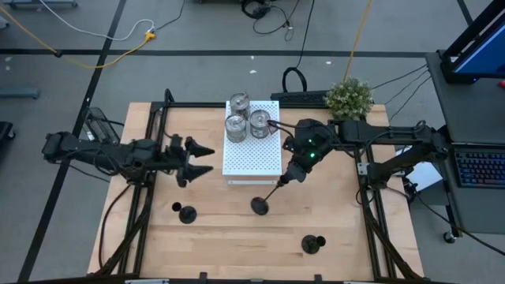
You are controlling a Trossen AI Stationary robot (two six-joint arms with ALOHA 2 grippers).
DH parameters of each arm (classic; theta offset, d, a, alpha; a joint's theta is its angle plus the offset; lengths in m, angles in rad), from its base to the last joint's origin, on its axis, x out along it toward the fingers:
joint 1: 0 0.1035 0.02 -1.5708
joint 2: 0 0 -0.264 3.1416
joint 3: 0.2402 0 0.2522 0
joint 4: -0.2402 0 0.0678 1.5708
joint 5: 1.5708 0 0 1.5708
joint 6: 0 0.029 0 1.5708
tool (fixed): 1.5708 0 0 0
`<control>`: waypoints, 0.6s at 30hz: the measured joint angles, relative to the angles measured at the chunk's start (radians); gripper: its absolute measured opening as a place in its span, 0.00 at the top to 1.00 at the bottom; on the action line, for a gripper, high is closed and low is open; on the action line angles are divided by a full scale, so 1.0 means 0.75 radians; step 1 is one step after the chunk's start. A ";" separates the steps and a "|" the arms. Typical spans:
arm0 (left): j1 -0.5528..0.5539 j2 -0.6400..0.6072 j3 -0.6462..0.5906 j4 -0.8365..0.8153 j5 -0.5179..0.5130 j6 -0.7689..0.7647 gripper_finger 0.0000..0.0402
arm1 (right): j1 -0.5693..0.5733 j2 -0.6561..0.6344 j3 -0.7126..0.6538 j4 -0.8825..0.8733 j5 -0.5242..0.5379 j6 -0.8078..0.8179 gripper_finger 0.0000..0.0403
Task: Pick & Place candle stick holders
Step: Put the top black candle holder on the shelf
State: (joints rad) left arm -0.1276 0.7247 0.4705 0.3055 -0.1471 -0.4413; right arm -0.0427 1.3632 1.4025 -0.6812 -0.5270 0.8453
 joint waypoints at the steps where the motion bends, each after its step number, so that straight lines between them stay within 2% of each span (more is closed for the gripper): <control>1: -0.009 0.039 0.047 -0.047 0.000 0.000 0.09 | 0.005 0.000 0.000 0.035 0.000 0.009 1.00; 7: -0.044 0.286 0.323 -0.294 0.031 -0.018 0.09 | 0.017 0.022 0.002 0.180 0.004 0.009 1.00; 15: -0.071 0.582 0.638 -0.558 0.146 0.004 0.09 | 0.022 0.076 0.001 0.198 -0.001 -0.034 1.00; 18: -0.070 0.669 0.718 -0.588 0.211 0.004 0.09 | 0.027 0.087 0.001 0.258 -0.004 -0.047 1.00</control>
State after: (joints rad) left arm -0.1803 1.2263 1.0093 -0.1351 0.0111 -0.4385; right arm -0.0224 1.4284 1.4033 -0.4874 -0.5304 0.8098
